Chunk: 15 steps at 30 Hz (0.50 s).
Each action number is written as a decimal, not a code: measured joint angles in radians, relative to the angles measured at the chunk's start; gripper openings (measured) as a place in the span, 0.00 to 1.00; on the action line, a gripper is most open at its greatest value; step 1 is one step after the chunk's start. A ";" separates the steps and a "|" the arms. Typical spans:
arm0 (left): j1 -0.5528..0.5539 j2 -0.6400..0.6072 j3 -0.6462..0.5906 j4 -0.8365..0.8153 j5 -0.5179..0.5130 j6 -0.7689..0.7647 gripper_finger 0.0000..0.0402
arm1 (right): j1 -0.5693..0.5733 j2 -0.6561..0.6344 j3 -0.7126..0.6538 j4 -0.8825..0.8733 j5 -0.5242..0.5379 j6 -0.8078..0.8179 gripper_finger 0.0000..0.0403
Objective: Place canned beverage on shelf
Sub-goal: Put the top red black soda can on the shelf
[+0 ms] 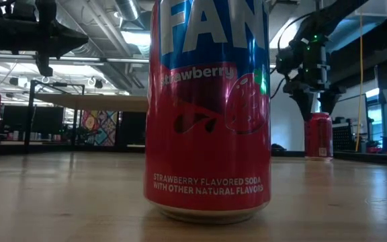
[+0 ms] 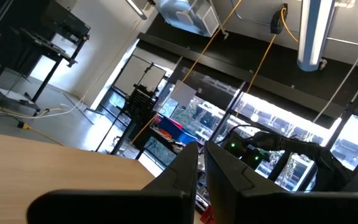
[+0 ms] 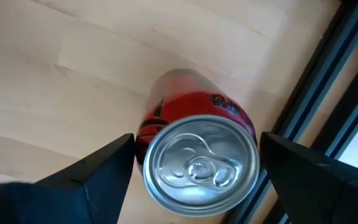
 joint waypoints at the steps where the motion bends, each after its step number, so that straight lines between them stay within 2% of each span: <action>1: 0.000 0.000 0.000 0.002 0.004 0.000 0.06 | 0.000 0.000 -0.007 0.000 0.003 -0.002 0.83; 4: 0.000 0.000 0.000 0.021 0.004 0.000 0.06 | 0.000 0.000 -0.026 -0.001 0.007 -0.018 0.80; 9: 0.000 0.000 0.000 0.040 -0.030 0.000 0.06 | 0.009 -0.007 -0.021 -0.007 -0.002 -0.080 0.63; 15: 0.000 0.000 0.000 0.040 -0.054 0.001 0.07 | 0.098 -0.023 0.059 -0.032 -0.018 -0.164 0.63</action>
